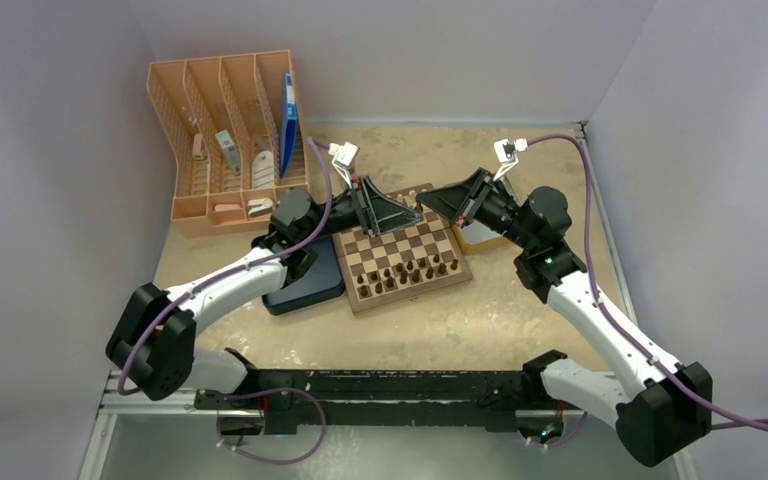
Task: Set up the chess pieces on the board
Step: Place the chess piece on the chessboard.
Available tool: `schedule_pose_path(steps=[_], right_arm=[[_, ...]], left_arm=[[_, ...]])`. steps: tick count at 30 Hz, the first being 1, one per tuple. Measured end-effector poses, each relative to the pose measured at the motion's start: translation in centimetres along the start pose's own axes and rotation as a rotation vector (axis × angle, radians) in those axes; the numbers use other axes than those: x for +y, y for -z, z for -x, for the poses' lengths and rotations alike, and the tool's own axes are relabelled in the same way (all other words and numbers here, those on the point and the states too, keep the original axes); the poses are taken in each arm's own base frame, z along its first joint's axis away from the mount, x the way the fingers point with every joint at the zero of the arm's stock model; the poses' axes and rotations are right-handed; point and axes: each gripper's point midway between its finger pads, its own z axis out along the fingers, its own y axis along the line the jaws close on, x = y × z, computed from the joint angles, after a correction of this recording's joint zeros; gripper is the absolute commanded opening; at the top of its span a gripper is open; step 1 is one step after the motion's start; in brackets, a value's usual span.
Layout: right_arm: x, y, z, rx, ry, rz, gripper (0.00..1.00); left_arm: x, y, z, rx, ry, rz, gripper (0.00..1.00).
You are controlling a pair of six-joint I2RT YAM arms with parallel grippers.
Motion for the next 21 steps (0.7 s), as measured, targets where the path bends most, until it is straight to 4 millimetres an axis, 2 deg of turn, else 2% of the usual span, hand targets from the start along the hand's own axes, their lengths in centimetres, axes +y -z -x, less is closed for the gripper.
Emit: schedule_pose_path(steps=[21], right_arm=[[0.24, 0.39, -0.16, -0.004, -0.007, 0.006, 0.10]], left_arm=[[0.08, -0.17, -0.10, 0.003, 0.002, -0.001, 0.31]])
